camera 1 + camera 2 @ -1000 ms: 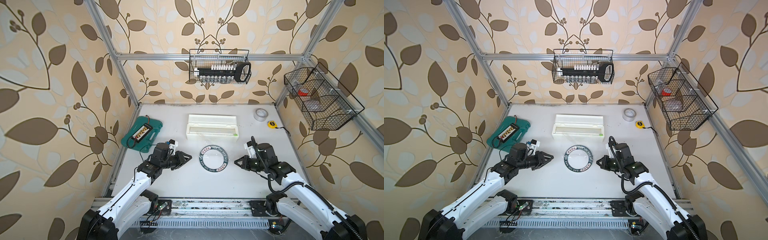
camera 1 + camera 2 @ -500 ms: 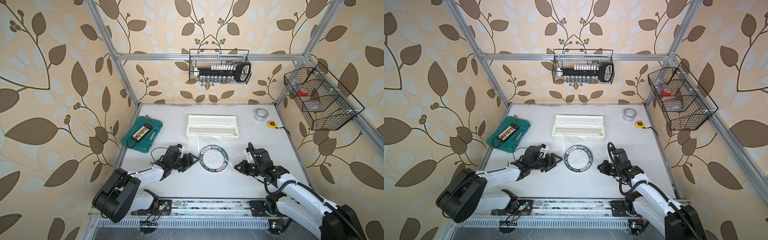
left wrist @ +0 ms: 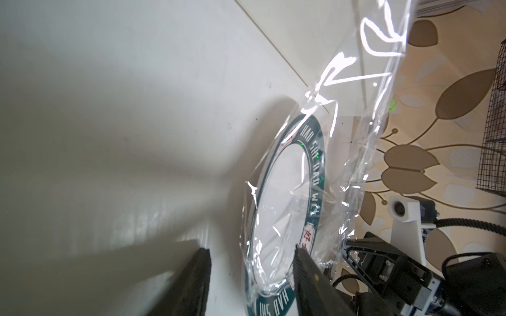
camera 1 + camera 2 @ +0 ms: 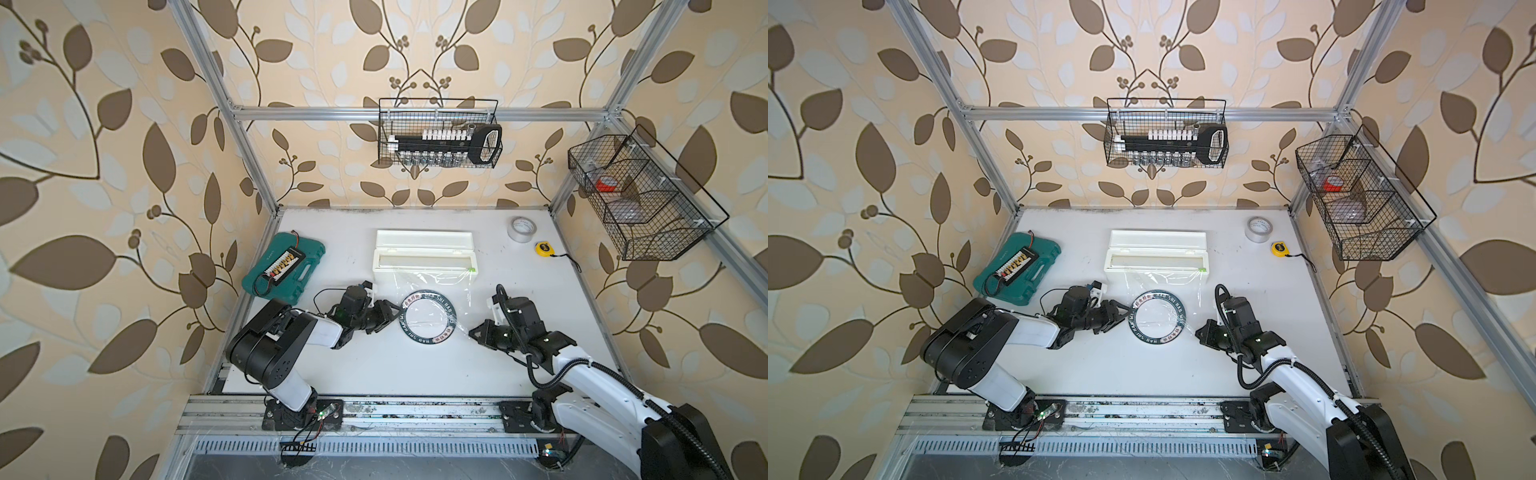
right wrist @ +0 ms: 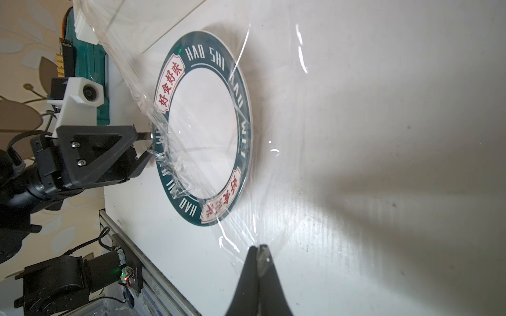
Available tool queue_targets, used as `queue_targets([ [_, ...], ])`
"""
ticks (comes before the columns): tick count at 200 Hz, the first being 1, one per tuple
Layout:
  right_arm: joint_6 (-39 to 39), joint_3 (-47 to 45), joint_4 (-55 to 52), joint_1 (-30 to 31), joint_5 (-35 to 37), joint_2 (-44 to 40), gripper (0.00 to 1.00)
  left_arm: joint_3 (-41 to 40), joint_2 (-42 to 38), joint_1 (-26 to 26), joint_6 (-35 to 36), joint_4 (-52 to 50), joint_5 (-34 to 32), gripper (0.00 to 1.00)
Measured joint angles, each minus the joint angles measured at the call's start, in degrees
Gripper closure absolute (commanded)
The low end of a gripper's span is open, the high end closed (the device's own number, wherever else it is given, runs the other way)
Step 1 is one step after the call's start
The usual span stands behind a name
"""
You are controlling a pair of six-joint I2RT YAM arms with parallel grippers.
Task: Wrap the plate with plastic wrap
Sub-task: Pull the plastic wrap from the plastic wrap cutting box.
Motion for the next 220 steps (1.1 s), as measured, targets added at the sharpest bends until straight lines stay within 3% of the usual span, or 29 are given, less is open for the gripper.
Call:
queue_targets([
  [121, -0.2, -0.2, 0.7, 0.0, 0.2, 0.9, 1.0, 1.0, -0.9, 0.0, 2.3, -3.8, 0.8, 1.0],
  [185, 1.1, 0.5, 0.3, -0.5, -0.9, -1.2, 1.0, 3.7, -11.1, 0.0, 3.0, -13.0, 0.7, 1.0],
  [220, 2.6, 7.9, 0.3, -4.2, -3.5, -1.5, 1.0, 10.0, -21.3, 0.0, 2.6, -24.2, -0.1, 1.0],
])
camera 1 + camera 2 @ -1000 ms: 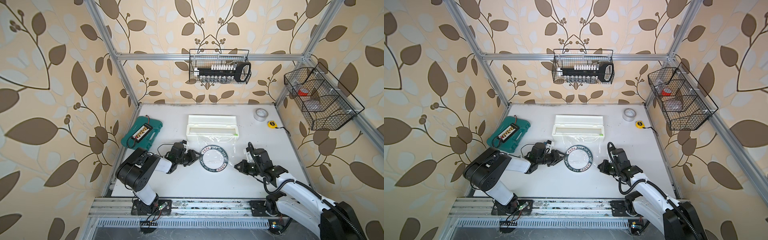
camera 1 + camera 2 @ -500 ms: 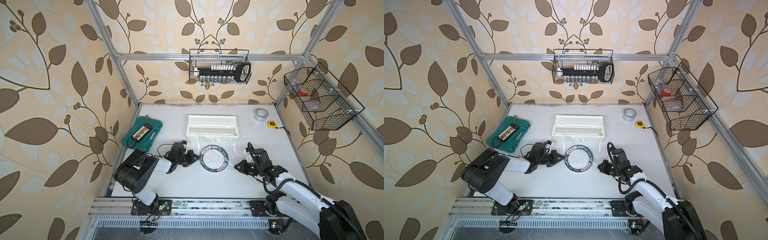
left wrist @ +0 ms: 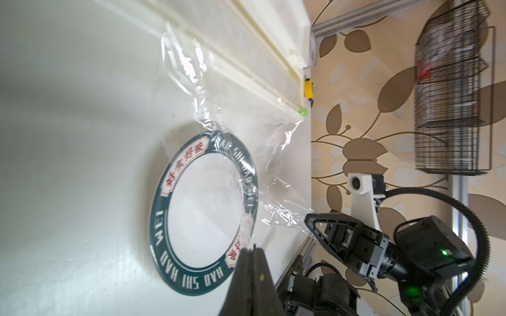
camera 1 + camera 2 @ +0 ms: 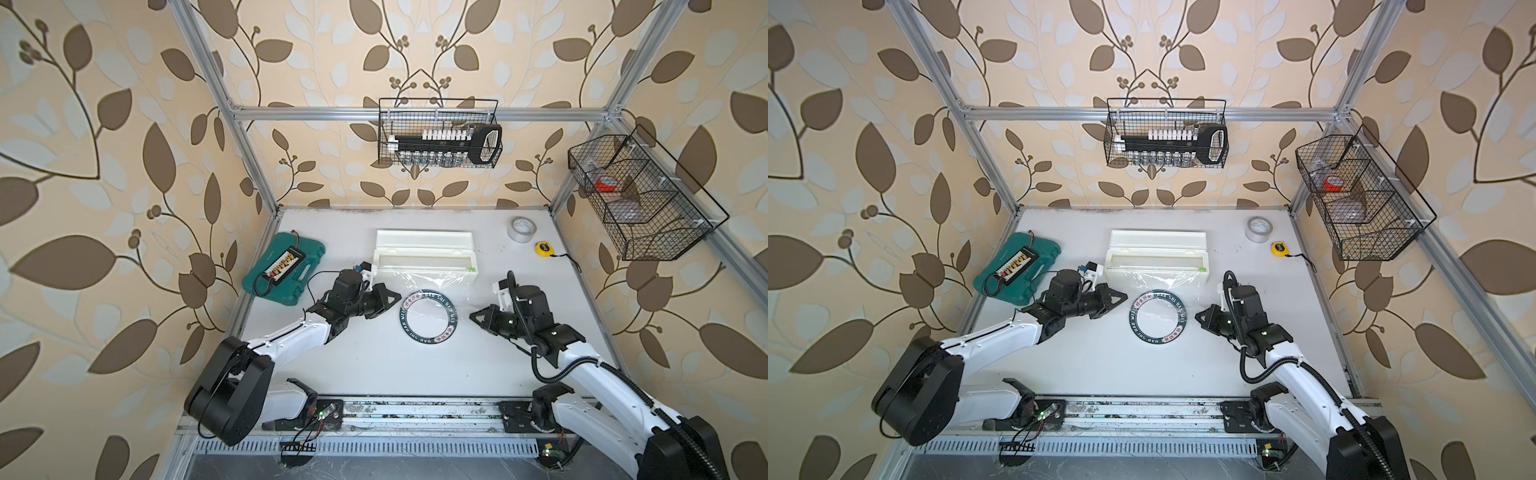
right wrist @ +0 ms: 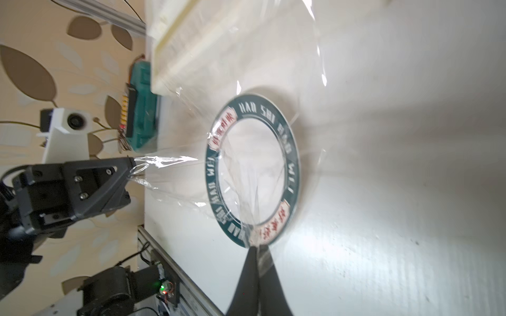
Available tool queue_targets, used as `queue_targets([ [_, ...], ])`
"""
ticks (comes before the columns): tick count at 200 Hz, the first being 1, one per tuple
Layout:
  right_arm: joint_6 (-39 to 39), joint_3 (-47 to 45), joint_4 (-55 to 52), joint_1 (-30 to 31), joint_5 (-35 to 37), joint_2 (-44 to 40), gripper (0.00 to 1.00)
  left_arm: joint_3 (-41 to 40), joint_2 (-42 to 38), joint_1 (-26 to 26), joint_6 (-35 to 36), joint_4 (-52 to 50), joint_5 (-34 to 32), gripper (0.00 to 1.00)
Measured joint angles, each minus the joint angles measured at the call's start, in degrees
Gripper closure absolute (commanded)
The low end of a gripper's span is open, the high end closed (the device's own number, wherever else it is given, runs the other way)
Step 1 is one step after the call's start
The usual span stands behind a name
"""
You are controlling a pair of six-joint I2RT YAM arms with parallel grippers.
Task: Wrap the plate with plastic wrap
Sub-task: Pull the plastic wrap from the plastic wrap cutting box.
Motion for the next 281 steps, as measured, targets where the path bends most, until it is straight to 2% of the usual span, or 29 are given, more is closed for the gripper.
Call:
queue_targets([
  [23, -0.1, 7.3, 0.8, -1.7, -1.2, 2.1, 1.0, 9.7, -4.6, 0.2, 1.2, -10.1, -1.7, 1.0],
  [55, -1.1, 16.7, 2.2, -4.2, -2.1, 8.3, 1.0, 22.4, -4.2, 2.6, 3.6, -20.0, -2.3, 1.0],
  [83, -2.0, 24.0, 2.3, -6.1, -2.3, 12.7, 1.0, 30.0, -1.2, 4.7, 4.9, -25.7, -1.9, 1.0],
  [110, -2.7, 27.7, 2.4, -6.8, -2.6, 13.1, 1.0, 34.1, -0.1, 5.1, 5.8, -29.0, -1.3, 1.0],
  [141, -3.3, 26.5, 1.5, -6.8, -3.5, 10.8, 1.0, 31.5, -2.3, 5.0, 5.3, -28.7, 0.9, 1.0],
  [181, -5.5, 22.1, -3.7, -6.8, -4.5, 4.2, 1.0, 22.4, -11.7, 3.2, 2.3, -28.9, 1.9, 1.0],
  [216, -7.9, 19.3, -9.4, -6.8, -5.6, 1.2, 1.0, 19.6, -16.3, 1.1, 0.0, -30.5, 1.4, 1.0],
  [255, -9.4, 14.6, -15.7, -6.0, -5.1, -2.8, 1.0, 13.0, -20.6, -8.0, -2.0, -31.2, -0.8, 1.0],
  [281, -9.7, 11.3, -19.3, -2.5, -3.1, -5.8, 1.0, 9.5, -21.9, -15.1, -2.9, -33.8, -3.4, 1.0],
])
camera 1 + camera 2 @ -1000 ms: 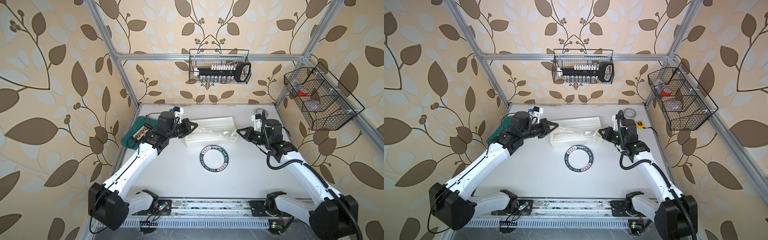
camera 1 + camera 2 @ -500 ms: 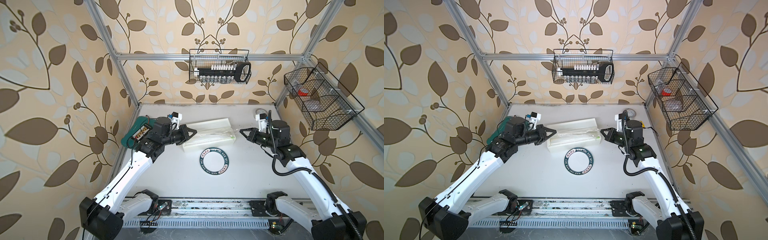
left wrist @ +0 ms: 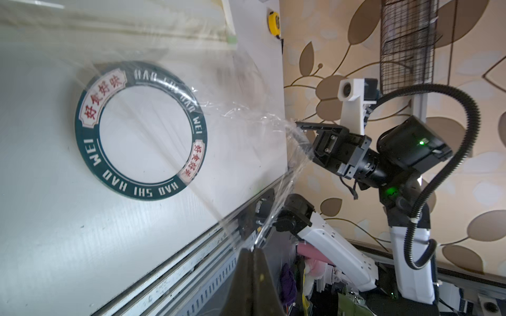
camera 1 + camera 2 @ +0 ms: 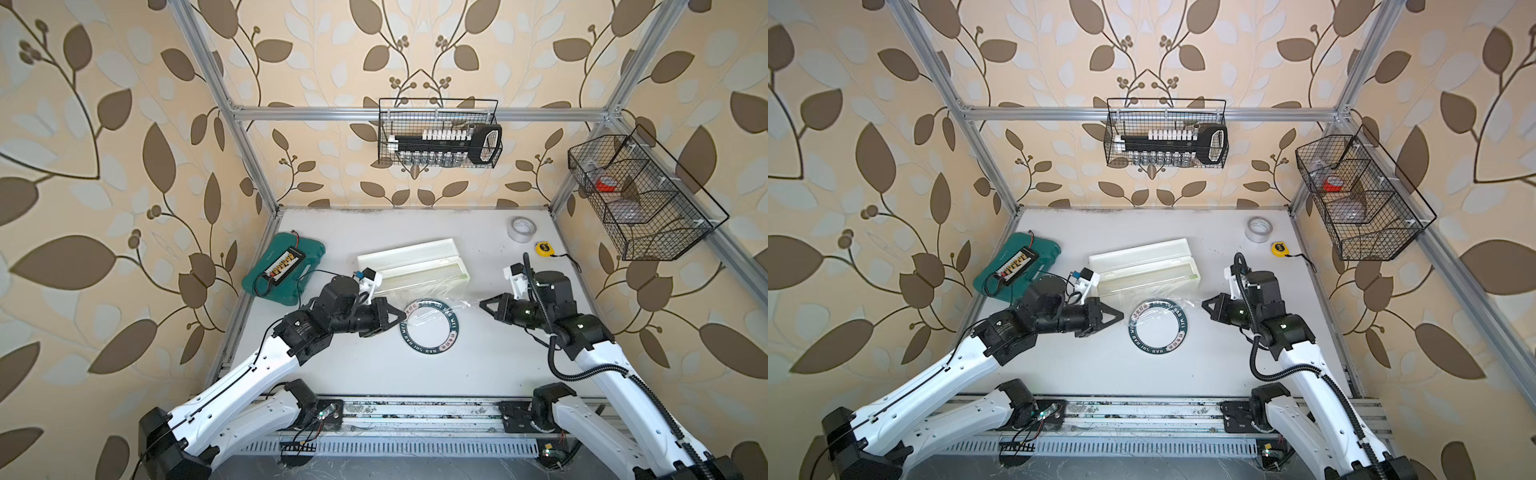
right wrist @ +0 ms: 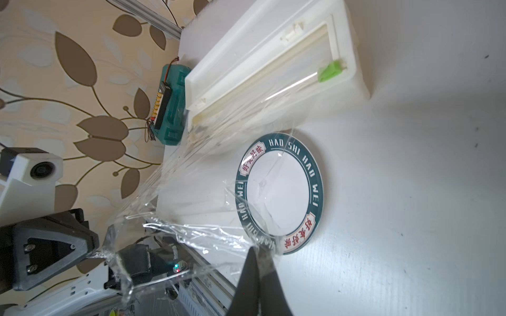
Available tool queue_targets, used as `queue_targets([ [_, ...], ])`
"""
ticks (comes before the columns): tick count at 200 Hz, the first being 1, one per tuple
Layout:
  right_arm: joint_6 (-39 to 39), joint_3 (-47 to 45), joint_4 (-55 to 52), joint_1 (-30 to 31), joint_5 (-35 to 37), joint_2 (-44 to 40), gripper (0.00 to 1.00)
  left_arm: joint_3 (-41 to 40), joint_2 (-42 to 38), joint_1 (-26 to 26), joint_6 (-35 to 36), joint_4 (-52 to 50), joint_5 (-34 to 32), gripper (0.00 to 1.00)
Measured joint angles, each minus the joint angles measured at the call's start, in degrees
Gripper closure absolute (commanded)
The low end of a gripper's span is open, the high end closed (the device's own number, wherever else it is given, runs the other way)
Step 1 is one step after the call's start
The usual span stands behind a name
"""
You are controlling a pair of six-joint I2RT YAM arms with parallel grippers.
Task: Wrap the plate with plastic wrap
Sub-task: Pull the plastic wrap from the plastic wrap cutting box, then move the plate to the center of the board.
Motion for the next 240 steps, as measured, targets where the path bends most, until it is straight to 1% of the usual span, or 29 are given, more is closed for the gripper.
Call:
queue_targets([
  [24, 0.3, -3.2, -2.6, 4.6, 3.1, -0.8, 1.0, -3.8, -1.7, -5.6, -1.5, 0.1, -2.7, 1.0],
  [40, 1.7, -4.6, -4.5, 8.6, 7.0, -0.2, 1.0, -7.0, -1.2, -9.4, -2.4, 1.7, -3.6, 1.0],
  [59, 3.6, -4.8, -6.2, 12.6, 11.0, 1.5, 1.0, -10.6, 1.9, -13.2, -3.6, 3.8, -4.5, 1.0],
  [87, 6.6, -6.8, -7.1, 14.6, 15.3, 2.6, 1.0, -13.9, 6.9, -16.5, -4.0, 6.6, -5.3, 1.0],
  [114, 8.9, -7.2, -9.2, 16.6, 19.7, 4.4, 1.0, -15.2, 11.7, -17.5, -3.1, 8.9, -6.1, 1.0],
  [139, 11.2, -7.3, -9.6, 18.2, 23.9, 7.9, 1.0, -16.0, 16.2, -17.9, -1.7, 10.8, -7.2, 1.0],
  [170, 13.9, -8.9, -8.1, 20.4, 26.1, 13.8, 1.0, -16.2, 23.2, -18.6, 0.4, 14.3, -8.5, 1.0],
  [190, 14.8, -9.3, -7.7, 21.1, 27.5, 15.7, 1.0, -16.2, 27.5, -18.7, 1.5, 16.0, -9.6, 1.0],
  [228, 15.7, -9.3, -5.8, 21.3, 30.8, 17.3, 1.0, -14.2, 30.7, -18.6, 3.6, 18.3, -10.9, 1.0],
  [240, 15.9, -9.3, -4.9, 21.3, 31.5, 18.4, 1.0, -13.5, 32.0, -17.6, 4.2, 19.2, -11.0, 1.0],
])
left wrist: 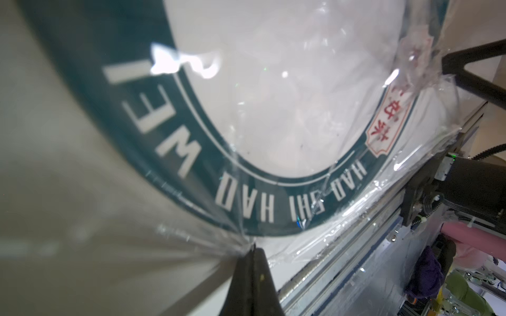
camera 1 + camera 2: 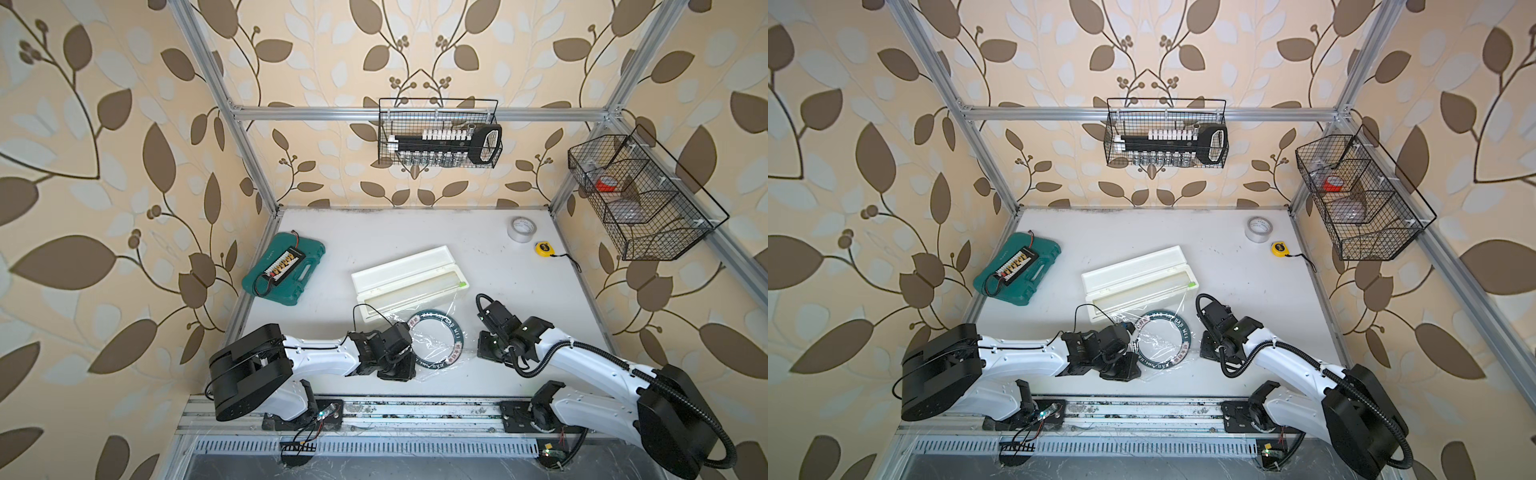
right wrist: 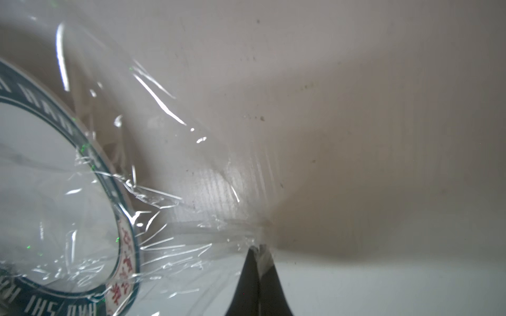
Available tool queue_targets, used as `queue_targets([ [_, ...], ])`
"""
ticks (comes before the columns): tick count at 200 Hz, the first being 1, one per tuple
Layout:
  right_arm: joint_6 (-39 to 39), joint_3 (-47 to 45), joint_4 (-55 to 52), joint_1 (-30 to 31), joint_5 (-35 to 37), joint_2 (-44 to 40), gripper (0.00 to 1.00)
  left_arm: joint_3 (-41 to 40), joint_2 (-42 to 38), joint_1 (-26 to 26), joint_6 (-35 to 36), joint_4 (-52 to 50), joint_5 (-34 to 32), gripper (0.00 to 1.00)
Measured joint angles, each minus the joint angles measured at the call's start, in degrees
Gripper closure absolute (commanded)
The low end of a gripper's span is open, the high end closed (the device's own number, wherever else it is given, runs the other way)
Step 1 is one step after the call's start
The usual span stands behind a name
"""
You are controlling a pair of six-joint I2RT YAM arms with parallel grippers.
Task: Wrap the plate with plastic wrap
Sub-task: Move the plate to the center of the board.
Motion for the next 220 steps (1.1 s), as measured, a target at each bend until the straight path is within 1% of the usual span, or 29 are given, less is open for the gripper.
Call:
queue_targets([
  [33, 0.3, 0.6, 4.1, 0.1, 0.3, 4.0, 1.0, 2.0, 3.0, 6.3, 3.4, 1.8, -0.3, 1.0],
  [62, 1.8, 1.2, 11.9, 0.1, -1.0, 7.4, 1.0, 4.5, 5.1, 12.0, 7.6, 1.0, -1.5, 1.0],
  [89, 3.4, 3.6, 17.9, 0.0, -1.2, 12.5, 1.0, 9.6, 9.6, 17.7, 10.8, 0.3, -2.1, 1.0],
  [117, 4.1, 8.2, 21.3, -0.1, -1.0, 18.9, 1.0, 15.4, 14.6, 22.9, 13.8, -0.1, -3.3, 1.0],
  [146, 4.0, 12.9, 24.6, -1.6, -1.6, 24.8, 1.0, 21.3, 19.3, 28.3, 17.4, -1.2, -2.7, 1.0],
  [164, 3.5, 15.1, 27.4, -3.7, -3.1, 27.8, 1.0, 24.1, 21.5, 30.6, 18.5, -1.2, -1.9, 1.0],
  [188, 2.3, 16.5, 29.4, -6.4, -4.8, 29.7, 1.0, 27.6, 23.5, 31.3, 19.9, -3.8, -1.3, 1.0],
  [220, 0.6, 16.4, 29.2, -8.2, -6.1, 28.5, 1.0, 27.2, 22.1, 32.3, 21.3, -8.1, -1.0, 1.0],
])
